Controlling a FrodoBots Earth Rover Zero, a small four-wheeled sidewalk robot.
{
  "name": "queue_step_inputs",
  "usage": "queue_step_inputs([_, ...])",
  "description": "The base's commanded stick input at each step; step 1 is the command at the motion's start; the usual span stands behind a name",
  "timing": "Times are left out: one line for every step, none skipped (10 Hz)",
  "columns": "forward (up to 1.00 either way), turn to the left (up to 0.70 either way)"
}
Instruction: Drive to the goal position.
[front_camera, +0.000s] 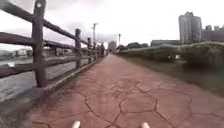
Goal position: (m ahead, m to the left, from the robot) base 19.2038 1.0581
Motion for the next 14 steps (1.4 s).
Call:
queue_step_inputs([0.70,0.00])
queue_step_inputs([0.70,0.00])
queue_step_inputs([0.70,0.00])
queue_step_inputs([0.70,0.00])
queue_step_inputs([0.70,0.00])
queue_step_inputs([0.70,0.00])
queue_step_inputs([0.70,0.00])
queue_step_inputs([0.70,0.00])
queue_step_inputs([0.70,0.00])
queue_step_inputs([0.70,0.00])
queue_step_inputs([0.70,0.00])
queue_step_inputs([0.70,0.00])
queue_step_inputs([0.70,0.00])
queue_step_inputs([0.70,0.00])
